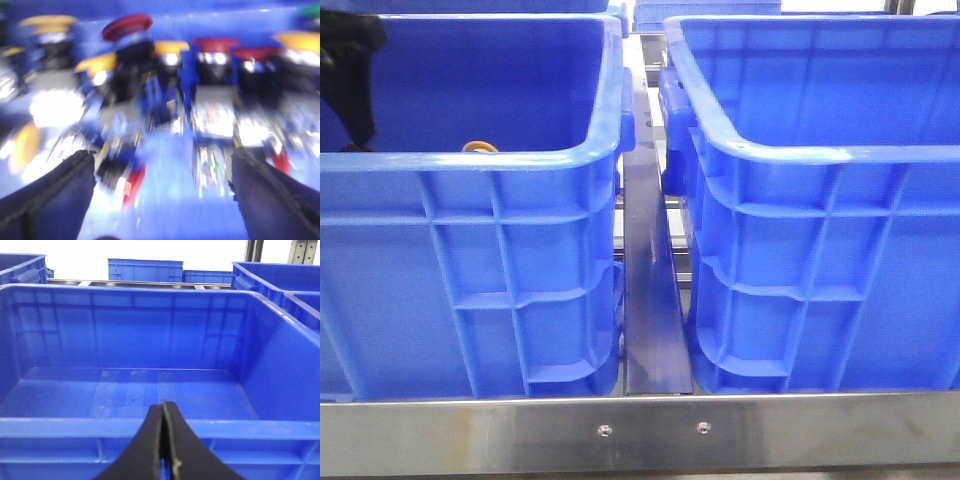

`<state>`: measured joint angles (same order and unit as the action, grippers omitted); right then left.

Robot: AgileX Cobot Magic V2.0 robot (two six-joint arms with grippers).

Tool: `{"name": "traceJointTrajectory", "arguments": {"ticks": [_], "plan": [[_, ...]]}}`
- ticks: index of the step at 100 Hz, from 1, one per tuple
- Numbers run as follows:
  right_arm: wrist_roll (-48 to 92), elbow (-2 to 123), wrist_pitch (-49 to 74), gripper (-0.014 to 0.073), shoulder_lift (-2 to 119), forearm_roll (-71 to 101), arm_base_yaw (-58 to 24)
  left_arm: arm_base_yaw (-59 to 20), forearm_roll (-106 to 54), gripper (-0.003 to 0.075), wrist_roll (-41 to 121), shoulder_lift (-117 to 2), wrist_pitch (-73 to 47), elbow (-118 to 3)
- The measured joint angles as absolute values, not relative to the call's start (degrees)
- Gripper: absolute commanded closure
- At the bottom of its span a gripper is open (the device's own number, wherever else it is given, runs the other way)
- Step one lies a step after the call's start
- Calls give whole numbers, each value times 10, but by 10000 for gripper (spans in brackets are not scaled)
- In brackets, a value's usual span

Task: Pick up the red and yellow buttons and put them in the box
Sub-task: 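Close the left gripper on the red button's body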

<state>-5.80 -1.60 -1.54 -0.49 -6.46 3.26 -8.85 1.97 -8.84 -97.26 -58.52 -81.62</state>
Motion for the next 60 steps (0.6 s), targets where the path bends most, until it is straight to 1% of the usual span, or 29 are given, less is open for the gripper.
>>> {"name": "traceJointTrajectory", "arguments": {"ticks": [18, 26, 31, 38, 50, 60], "plan": [[-58, -16, -15, 695, -5, -65, 33, -89, 35, 189, -109, -1038, -599, -854], [-58, -16, -15, 695, -5, -65, 33, -89, 39, 223, -113, -1055, -600, -864], [-58, -16, -15, 695, -5, -65, 33, -89, 40, 258, -114, -1061, -599, -867], [-58, -16, -15, 695, -5, -65, 33, -89, 41, 328, -115, -1062, -598, -868], [-58, -16, -15, 695, -5, -65, 33, -89, 42, 494, -115, -1062, -597, -868], [-58, -16, -15, 695, -5, -65, 33, -89, 42, 596, -115, -1062, -598, -870]]}}
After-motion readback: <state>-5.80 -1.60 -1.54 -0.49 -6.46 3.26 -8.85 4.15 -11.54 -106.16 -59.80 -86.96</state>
